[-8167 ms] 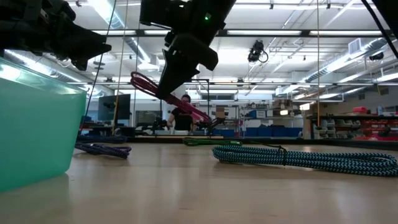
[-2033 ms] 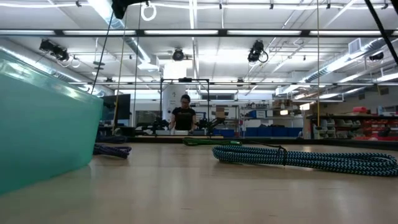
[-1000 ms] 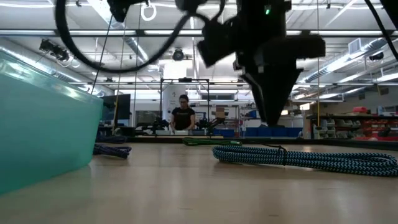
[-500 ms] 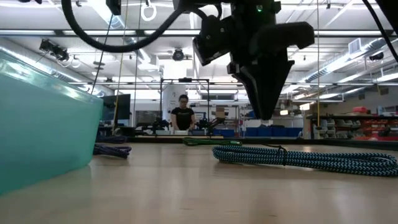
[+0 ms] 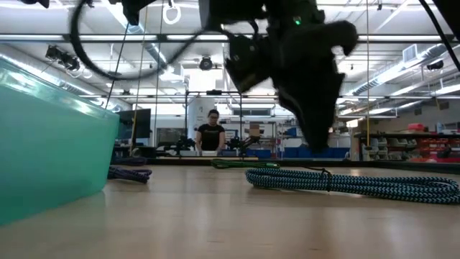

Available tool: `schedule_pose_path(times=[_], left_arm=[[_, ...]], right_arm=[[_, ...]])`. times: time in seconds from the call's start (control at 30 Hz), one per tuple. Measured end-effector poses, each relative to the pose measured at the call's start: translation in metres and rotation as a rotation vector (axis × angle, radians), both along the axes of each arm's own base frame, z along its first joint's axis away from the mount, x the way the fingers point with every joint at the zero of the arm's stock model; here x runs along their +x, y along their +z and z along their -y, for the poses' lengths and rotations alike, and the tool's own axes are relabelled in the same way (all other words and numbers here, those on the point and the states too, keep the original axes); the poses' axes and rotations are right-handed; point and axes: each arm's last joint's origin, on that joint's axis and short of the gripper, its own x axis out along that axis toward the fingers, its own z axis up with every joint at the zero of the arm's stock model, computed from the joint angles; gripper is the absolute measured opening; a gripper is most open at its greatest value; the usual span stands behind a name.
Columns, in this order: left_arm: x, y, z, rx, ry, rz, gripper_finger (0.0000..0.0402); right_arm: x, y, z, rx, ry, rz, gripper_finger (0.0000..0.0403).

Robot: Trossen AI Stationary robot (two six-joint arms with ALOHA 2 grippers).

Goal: Pick and place USB-C Cables
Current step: Put the blue charger cable into the green bin

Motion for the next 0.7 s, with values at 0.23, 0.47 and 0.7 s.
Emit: schedule_pose_path(times=[0.23,0.47,0.7], left_arm=[[0.0,-0.001,0.0,0.001,0.0,-0.008,0.0156],[0.0,-0.001,0.0,0.001,-0.001,-0.006,0.0156],[0.0,-0.001,0.0,0.003,-0.001,-0.006,0.0156]], right_arm=[[-0.004,-0.007,0.0,0.003,-0.082,-0.031,0.0128],[-0.004,-0.007,-0.007,0.009,-0.111,-0.021,0.0128],[0.001,-0.008,-0.02,0.068,-0.145,0.051,0.0128]])
